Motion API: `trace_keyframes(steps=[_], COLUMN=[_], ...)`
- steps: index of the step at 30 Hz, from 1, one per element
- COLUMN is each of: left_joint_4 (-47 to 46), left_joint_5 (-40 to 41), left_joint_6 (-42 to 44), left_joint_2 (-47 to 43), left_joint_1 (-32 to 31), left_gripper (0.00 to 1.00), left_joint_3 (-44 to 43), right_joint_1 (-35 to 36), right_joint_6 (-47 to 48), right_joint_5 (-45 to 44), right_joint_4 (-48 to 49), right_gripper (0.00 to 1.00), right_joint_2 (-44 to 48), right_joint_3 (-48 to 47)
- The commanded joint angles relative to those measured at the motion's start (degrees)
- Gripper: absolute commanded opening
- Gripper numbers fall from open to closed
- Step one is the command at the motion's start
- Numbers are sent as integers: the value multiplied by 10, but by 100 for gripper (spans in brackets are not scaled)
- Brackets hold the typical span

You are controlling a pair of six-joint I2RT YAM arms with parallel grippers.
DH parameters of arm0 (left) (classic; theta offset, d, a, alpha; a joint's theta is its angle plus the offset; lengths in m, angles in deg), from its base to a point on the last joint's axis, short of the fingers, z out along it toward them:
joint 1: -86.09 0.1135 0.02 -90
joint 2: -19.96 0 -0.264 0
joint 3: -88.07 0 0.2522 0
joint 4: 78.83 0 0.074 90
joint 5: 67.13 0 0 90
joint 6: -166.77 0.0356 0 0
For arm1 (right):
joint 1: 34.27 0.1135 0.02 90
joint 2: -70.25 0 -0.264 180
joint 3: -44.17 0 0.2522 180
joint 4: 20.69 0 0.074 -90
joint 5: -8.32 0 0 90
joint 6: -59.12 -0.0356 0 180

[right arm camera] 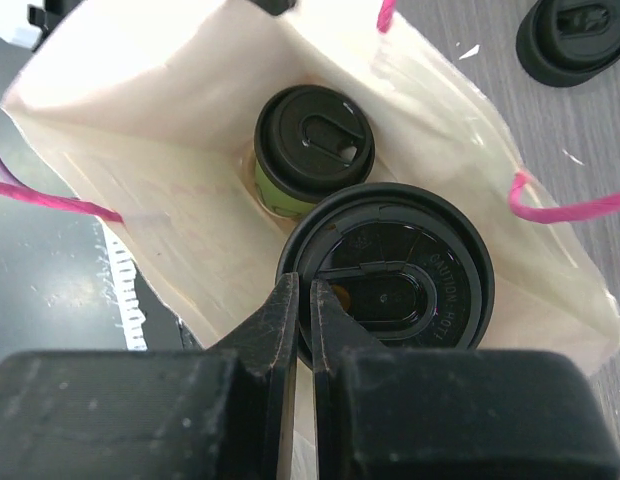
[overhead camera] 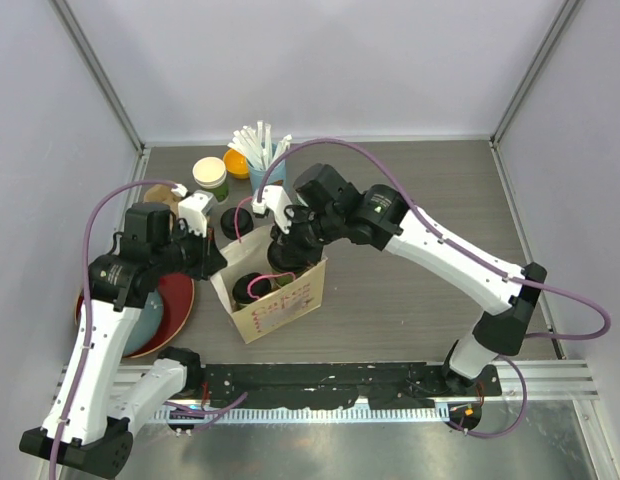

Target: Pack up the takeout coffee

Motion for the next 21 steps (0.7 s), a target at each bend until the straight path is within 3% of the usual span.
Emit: trace_keyframes(steps=[1,13,21], left_joint_4=[-23,-25,-27], left_joint_5=[3,20,19], left_joint_6=[11,19,26], left_joint_2=[-1,-1,-2], left_joint_1=[2,2,1], left_gripper=[0,0,0], left_joint_3=[-16,-15,-11], right_joint_1=[3,3,2], right_joint_6=[33,56,53], right_joint_5=[1,-29,-22], right_joint_4=[37,82,92], right_gripper=[1,1,1], right_joint_2=[-7,-23,-56], right_joint_3=[18,115,115])
